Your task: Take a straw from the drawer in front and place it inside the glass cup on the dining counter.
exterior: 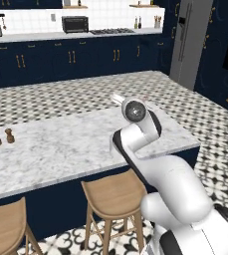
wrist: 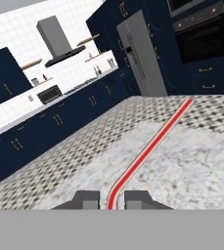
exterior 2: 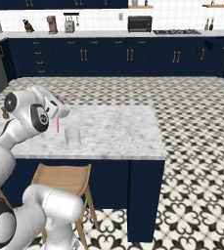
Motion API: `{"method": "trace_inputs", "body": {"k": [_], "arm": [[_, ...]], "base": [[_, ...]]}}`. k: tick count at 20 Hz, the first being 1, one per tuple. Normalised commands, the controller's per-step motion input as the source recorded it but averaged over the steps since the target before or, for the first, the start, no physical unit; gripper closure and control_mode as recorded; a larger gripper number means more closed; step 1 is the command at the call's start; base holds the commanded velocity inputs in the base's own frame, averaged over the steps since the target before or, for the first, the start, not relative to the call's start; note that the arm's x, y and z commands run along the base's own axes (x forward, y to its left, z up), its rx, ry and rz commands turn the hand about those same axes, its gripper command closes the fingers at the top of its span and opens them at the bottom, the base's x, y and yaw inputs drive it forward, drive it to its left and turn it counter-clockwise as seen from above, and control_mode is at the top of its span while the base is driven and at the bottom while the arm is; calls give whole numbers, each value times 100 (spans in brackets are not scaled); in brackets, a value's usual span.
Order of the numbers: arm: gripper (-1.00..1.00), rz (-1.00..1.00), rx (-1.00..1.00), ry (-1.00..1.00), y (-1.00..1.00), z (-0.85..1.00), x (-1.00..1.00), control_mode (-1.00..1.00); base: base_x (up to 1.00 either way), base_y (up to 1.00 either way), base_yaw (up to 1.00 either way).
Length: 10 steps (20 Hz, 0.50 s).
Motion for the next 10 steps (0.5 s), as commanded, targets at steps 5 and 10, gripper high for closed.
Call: {"method": "trace_inputs", "body": {"k": [5,10], "arm": [[100,0,0,0,0,-25,26,-100],[100,0,0,0,0,-23,19,-100]], "base": [[0,0,0],[0,0,0]]}}
